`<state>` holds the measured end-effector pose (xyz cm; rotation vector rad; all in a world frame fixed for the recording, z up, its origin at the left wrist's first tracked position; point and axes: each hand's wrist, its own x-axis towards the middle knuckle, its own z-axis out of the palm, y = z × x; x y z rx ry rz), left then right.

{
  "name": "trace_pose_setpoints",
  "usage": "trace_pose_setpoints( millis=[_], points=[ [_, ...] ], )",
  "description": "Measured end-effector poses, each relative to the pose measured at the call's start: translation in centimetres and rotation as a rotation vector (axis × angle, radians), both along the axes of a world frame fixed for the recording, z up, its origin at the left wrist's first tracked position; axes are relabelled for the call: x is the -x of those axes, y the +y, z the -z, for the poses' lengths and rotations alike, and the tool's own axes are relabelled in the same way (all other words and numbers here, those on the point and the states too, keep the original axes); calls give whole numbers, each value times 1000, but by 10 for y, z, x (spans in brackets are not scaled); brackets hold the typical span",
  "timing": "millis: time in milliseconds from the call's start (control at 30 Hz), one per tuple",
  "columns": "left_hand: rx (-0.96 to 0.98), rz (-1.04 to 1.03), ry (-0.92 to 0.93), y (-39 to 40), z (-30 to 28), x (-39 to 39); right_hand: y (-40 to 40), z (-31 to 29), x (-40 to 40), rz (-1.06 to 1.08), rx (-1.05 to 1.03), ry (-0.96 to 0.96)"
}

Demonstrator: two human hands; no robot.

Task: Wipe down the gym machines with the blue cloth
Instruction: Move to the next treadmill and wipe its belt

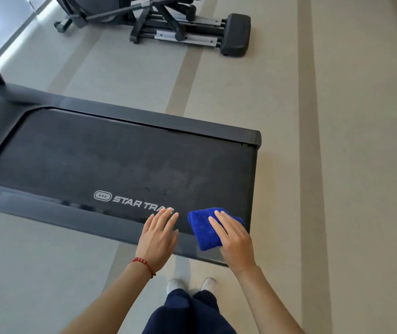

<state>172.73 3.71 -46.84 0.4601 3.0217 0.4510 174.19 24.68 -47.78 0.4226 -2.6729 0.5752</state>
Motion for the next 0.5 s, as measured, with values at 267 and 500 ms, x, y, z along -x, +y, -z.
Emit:
trace_pose_setpoints(
  millis=[267, 500],
  points=[
    [33, -5, -1, 18, 35, 25, 19, 37, 16, 27, -14, -23],
    [18, 51, -47, 0, 81, 42, 13, 89, 22, 93, -14, -78]
  ],
)
